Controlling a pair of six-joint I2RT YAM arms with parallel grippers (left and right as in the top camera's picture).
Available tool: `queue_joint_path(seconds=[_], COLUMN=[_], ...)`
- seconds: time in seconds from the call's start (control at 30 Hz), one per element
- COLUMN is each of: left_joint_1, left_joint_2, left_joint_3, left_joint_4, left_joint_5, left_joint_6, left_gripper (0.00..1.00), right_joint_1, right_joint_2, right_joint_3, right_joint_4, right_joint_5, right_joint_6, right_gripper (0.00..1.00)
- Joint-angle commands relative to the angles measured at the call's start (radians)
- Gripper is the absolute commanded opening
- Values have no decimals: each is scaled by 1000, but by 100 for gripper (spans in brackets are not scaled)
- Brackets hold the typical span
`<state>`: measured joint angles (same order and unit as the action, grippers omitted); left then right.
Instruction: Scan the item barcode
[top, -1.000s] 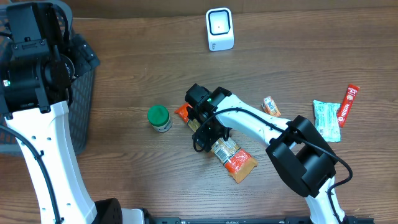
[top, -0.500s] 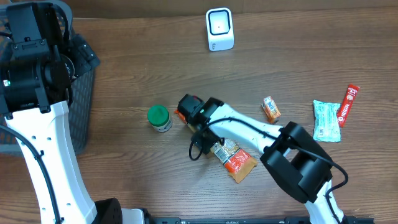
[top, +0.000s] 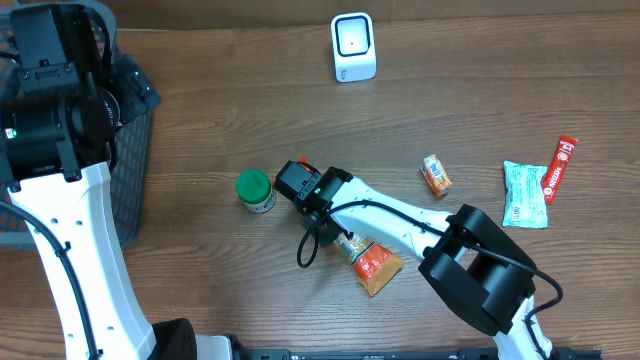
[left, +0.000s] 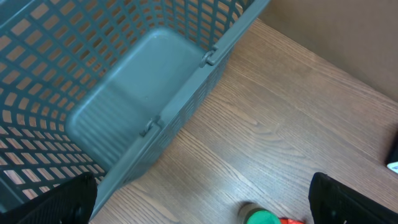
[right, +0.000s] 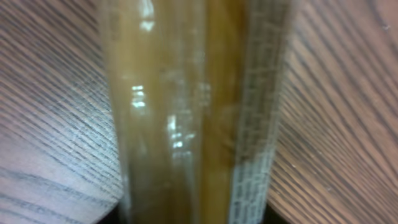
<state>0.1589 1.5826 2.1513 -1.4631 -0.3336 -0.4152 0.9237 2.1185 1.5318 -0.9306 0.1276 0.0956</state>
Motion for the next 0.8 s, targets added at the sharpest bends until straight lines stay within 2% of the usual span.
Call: queue_joint_path(seconds=[0.0, 0.07, 0.17, 0.57, 0.77], left_joint_1=[4, 4, 4, 4, 4], left_joint_2=[7, 7, 7, 7, 7], left_joint_3=[11, 11, 11, 11, 11], left_joint_4=[1, 1, 1, 1, 1], left_joint_5=[-13, -13, -13, -13, -13], left_joint_6=[9, 9, 9, 9, 9], left_gripper=[100, 100, 99, 100, 100], right_joint_1=[0, 0, 0, -11, -102], right_joint_2=[52, 49, 35, -206, -293], right_joint_3=[-27, -5, 42, 113, 164], right_joint_4=[6, -16, -53, -111, -128], right_joint_5=[-1, 0, 19, 312, 375], right_joint_6=[10, 9, 9, 5, -124], right_gripper=[16, 9, 6, 4, 3])
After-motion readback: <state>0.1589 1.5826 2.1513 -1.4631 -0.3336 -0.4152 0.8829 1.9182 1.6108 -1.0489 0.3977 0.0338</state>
